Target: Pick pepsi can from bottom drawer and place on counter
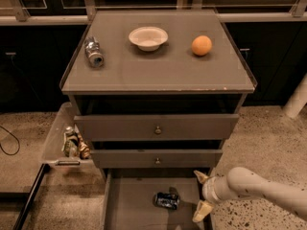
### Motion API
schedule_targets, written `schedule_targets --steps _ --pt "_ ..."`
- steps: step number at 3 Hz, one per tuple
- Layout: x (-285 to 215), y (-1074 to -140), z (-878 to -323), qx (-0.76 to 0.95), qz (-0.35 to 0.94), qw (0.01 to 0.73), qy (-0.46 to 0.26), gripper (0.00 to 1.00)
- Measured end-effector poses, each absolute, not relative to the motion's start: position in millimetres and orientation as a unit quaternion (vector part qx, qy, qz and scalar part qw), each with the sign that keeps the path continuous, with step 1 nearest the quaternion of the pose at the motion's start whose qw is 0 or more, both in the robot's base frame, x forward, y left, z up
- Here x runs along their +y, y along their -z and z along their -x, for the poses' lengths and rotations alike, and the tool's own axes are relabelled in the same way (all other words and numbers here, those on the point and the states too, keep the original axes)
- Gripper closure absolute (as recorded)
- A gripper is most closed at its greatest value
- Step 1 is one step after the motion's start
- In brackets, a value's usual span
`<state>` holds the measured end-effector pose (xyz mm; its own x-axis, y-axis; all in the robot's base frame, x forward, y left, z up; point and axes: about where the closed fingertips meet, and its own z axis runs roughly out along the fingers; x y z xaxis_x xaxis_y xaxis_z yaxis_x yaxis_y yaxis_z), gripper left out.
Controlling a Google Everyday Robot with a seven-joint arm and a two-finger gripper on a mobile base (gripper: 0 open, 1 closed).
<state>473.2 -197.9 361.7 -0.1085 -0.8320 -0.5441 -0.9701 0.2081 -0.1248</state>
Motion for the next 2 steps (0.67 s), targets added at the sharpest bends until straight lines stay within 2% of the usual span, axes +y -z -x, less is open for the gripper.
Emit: schedule_targets --steps 2 --pt "-155.1 -261.7 -503.5 0.727 0.58 0.3 -0.212 0.0"
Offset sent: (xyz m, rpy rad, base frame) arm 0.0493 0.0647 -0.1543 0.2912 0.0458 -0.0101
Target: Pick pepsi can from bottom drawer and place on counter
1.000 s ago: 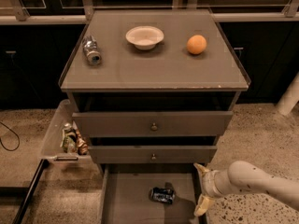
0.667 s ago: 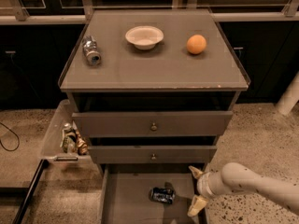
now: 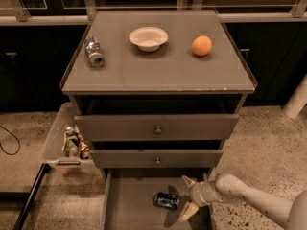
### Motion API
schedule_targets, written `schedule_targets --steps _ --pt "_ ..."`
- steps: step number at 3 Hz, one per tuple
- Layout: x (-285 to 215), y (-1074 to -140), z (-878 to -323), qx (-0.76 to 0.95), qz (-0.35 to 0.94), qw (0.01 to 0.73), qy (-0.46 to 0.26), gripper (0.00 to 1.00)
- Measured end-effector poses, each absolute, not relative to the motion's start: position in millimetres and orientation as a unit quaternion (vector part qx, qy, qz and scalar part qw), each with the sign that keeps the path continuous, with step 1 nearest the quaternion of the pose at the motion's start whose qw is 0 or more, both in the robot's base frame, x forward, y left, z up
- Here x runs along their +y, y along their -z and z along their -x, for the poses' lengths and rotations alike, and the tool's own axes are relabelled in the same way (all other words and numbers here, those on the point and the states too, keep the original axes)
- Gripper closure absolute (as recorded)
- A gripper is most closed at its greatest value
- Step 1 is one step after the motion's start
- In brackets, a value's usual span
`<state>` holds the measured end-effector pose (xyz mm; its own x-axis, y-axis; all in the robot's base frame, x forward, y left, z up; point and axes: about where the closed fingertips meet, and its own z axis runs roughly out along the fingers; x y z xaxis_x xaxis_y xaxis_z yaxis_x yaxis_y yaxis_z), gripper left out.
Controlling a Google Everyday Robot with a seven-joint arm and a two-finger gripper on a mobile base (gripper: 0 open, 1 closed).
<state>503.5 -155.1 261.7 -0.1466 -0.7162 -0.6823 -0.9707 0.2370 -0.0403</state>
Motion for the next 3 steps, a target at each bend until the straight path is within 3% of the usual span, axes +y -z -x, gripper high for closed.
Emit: schedule_targets --steps 3 --pt "-109.4 -164.2 -519.9 0.726 0.569 0.313 -0.227 0.0"
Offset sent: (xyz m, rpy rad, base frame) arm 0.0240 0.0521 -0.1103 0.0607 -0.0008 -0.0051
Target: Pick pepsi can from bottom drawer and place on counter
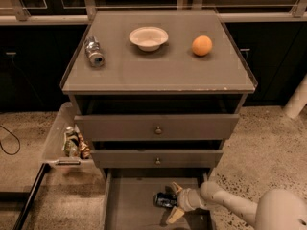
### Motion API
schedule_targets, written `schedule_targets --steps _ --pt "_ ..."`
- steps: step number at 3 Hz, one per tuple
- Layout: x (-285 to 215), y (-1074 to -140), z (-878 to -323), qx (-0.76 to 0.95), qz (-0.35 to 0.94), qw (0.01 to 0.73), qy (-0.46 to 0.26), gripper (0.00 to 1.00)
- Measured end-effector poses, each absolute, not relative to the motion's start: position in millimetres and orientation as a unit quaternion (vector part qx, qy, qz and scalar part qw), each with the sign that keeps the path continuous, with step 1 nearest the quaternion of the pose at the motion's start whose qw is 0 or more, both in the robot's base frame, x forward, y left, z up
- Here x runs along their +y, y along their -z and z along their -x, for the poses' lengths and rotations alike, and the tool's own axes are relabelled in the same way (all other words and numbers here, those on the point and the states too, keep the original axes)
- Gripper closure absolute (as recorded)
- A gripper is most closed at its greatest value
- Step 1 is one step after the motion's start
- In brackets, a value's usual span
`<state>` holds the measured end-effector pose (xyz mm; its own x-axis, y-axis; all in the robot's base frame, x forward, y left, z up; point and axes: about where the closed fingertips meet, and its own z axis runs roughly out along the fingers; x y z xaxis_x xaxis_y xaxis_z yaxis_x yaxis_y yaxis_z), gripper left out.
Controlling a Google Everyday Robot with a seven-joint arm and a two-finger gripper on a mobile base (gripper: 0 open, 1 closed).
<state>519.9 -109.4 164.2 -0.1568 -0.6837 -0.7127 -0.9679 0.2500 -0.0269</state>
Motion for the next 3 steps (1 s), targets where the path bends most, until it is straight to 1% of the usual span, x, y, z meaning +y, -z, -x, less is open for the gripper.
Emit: schedule_targets --steps 1,2,3 --pt "-109.0 -143.1 -521.1 0.734 0.564 0.313 -0.211 0.0" --pt "-108.8 -142.8 -521.2 0.734 0.564 0.313 -0.211 0.19" --pt "-108.8 -142.8 -521.2 0.734 0.564 0.313 -0.211 0.43"
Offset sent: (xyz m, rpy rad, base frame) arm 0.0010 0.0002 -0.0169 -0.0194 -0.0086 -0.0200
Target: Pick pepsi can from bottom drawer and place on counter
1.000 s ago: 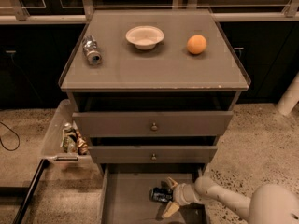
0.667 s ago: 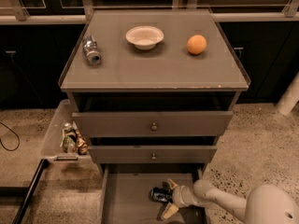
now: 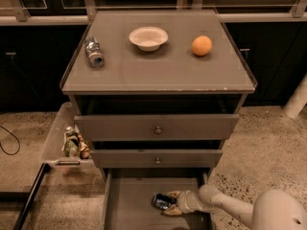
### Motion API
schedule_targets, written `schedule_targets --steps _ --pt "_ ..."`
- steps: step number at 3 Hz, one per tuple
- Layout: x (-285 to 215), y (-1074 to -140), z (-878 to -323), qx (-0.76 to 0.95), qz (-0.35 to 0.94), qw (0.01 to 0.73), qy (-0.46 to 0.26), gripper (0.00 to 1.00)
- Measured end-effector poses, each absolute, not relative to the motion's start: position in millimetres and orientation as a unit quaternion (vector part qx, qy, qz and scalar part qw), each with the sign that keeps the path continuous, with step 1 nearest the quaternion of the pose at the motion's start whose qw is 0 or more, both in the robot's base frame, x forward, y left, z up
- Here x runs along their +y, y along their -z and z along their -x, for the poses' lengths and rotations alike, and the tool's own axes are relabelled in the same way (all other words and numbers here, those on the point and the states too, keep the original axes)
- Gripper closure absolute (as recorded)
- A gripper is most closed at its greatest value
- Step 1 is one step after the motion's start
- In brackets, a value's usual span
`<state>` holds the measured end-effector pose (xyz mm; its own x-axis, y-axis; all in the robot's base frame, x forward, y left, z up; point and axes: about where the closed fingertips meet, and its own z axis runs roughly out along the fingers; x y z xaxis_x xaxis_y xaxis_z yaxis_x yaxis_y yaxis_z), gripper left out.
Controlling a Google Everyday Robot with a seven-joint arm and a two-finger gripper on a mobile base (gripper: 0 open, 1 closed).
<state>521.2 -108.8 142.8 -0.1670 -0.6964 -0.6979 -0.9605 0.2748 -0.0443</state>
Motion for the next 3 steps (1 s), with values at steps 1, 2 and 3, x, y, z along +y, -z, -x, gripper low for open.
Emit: schedule_targets --steps 1,2,3 --pt "-108.8 -142.8 -521.2 0.734 0.564 0.313 -0.211 0.66" --pt "-108.7 -142.8 -521.2 0.734 0.564 0.313 -0.211 0.89" --pt "-108.7 -142.8 -521.1 0.734 0.564 0.313 -0.211 1.0"
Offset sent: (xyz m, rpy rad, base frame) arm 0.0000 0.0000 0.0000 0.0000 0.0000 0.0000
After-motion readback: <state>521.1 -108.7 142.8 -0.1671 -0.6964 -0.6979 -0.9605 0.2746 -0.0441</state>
